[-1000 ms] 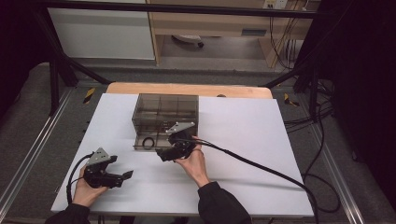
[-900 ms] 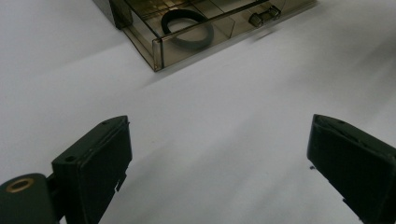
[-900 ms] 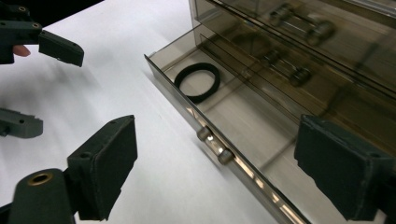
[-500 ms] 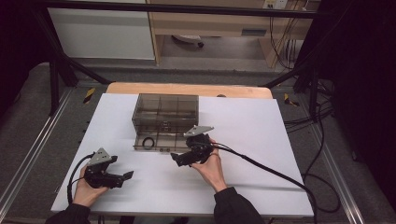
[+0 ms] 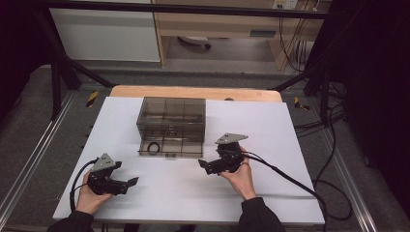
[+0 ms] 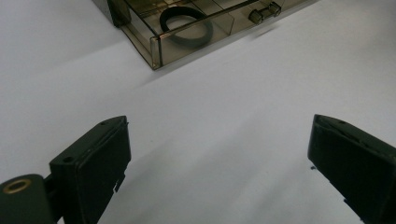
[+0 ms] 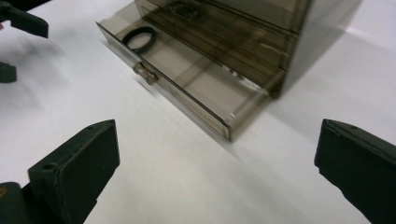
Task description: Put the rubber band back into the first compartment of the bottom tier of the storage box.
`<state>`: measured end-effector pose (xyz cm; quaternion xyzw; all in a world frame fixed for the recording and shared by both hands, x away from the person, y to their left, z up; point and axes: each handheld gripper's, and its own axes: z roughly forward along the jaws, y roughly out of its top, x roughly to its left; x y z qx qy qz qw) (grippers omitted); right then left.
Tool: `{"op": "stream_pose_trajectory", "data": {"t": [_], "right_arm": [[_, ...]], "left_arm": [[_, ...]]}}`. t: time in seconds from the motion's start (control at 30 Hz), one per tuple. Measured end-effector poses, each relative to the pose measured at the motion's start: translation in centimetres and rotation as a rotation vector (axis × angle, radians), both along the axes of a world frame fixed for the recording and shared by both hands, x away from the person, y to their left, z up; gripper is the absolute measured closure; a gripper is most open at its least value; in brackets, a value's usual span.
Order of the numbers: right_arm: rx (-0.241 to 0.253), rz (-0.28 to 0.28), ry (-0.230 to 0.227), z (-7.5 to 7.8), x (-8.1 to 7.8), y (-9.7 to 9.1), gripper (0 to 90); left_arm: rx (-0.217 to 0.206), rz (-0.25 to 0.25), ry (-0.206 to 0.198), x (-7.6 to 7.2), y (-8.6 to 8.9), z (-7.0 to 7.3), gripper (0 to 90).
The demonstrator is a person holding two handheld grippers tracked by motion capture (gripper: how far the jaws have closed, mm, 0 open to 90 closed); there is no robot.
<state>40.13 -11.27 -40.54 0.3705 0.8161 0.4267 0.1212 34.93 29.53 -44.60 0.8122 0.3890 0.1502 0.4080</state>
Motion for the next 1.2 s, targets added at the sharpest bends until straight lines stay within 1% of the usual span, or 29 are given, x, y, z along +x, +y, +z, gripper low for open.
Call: {"op": "stream_pose_trajectory", "data": {"t": [0.1,0.3,0.33,0.47,0.5,0.63,0.7,0.73,0.83,0.93,1.07,1.13,1.2], "right_arm": [[-0.009,-0.02,0.008,-0.2,-0.2,-1.4,0.8],[0.017,-0.028,0.015,-0.8,-0.7,-4.3,0.7],[0.013,-0.026,0.009,-0.9,-0.7,-4.8,0.7],[0.014,-0.036,0.017,-1.2,-1.2,-6.4,0.7],[0.013,-0.036,0.01,-1.4,-1.3,-6.8,0.7],[0.012,-0.051,0.015,-1.9,-1.7,-8.6,0.7],[0.022,-0.059,0.02,-2.1,-2.0,-9.4,0.6],[0.023,-0.055,0.014,-2.3,-2.1,-9.8,0.6],[0.036,-0.056,0.018,-2.6,-2.4,-10.8,0.6],[0.039,-0.057,0.013,-3.0,-2.7,-11.8,0.6],[0.05,-0.067,0.02,-3.4,-3.2,-13.1,0.4],[0.066,-0.071,0.021,-3.6,-3.4,-13.8,0.4],[0.072,-0.073,0.013,-3.8,-3.6,-14.4,0.4]], "left_arm": [[0.0,0.0,0.0,0.0,0.0,0.0,5.6],[0.0,-0.001,0.0,0.0,0.0,0.0,5.6],[0.0,-0.001,0.001,0.0,0.0,0.0,5.6],[0.002,-0.003,0.001,0.0,-0.1,0.0,5.6],[0.002,-0.003,0.001,0.0,-0.1,0.0,5.6],[-0.001,-0.001,0.003,0.0,-0.1,0.0,5.7],[0.004,-0.004,0.003,0.0,-0.1,0.0,5.7],[0.005,-0.004,0.003,0.0,-0.1,0.0,5.7],[0.006,-0.004,0.003,0.0,-0.1,0.0,5.7],[0.004,-0.003,0.004,0.0,-0.1,0.0,5.7],[0.007,-0.004,0.003,0.0,-0.1,0.0,5.8],[0.007,-0.004,0.004,0.0,-0.1,0.0,5.8],[0.007,-0.005,0.003,0.0,-0.1,0.0,5.8]]}}
